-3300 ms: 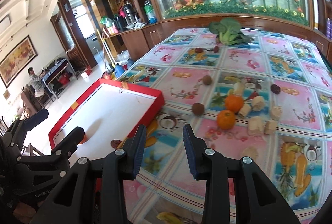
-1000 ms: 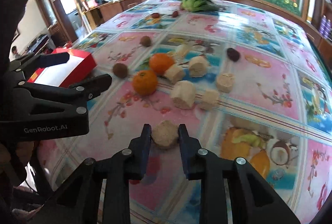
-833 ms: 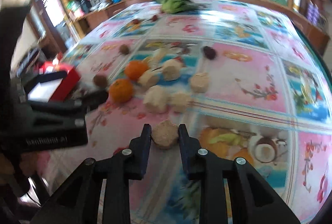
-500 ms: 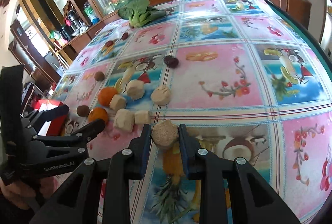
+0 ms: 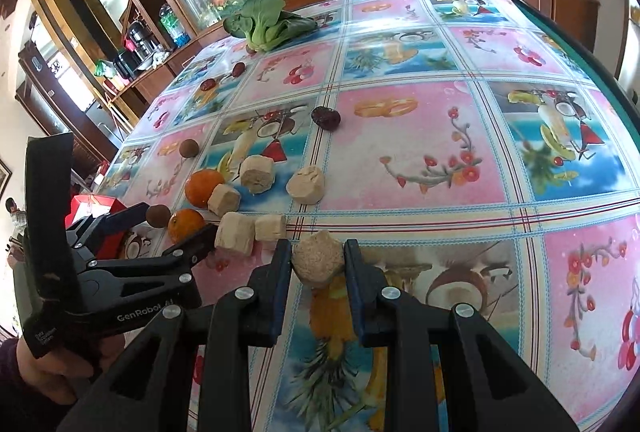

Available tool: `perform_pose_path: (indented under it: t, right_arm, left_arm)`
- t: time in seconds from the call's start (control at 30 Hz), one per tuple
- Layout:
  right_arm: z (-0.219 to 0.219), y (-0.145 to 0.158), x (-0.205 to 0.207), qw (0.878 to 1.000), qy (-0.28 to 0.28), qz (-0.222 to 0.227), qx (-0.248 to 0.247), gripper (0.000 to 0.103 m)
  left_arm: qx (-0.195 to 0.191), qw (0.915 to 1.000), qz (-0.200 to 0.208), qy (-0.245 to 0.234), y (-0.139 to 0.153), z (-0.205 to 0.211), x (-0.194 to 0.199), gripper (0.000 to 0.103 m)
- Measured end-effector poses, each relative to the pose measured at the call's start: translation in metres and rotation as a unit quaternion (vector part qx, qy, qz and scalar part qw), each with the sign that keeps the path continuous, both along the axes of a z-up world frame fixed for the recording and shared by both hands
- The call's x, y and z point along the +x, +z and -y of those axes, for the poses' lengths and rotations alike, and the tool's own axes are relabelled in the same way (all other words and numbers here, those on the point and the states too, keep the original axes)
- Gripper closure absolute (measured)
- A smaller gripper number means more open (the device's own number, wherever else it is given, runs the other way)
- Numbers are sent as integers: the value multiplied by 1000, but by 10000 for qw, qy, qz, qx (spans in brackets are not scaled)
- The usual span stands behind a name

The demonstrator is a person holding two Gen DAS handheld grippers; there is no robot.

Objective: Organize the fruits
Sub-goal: 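Move the left tool to another orange while the right tool holds the beige cube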

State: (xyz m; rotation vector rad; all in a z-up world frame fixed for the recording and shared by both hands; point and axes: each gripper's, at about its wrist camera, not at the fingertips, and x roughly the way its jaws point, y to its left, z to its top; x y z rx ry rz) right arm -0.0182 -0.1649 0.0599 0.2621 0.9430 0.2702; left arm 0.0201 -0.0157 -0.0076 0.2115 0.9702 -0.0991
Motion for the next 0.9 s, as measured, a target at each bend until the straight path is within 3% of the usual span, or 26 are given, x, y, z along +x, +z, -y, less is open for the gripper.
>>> perform_pose_path:
  t: [0.1,0.4,0.9]
  right_arm:
    - [2,0,0,10000,-44,13,2,78]
    - [3,0,1,9999,-124,62,-48,78]
    - [1,7,-1,9985,-250,438,-228,78]
  left_arm:
    - [-149,9999,57,20,0,-1,0,11]
    - [-485,9987,169,25,2,1,-8,47]
    - [-375,9981,479,48,15,2,-32,48]
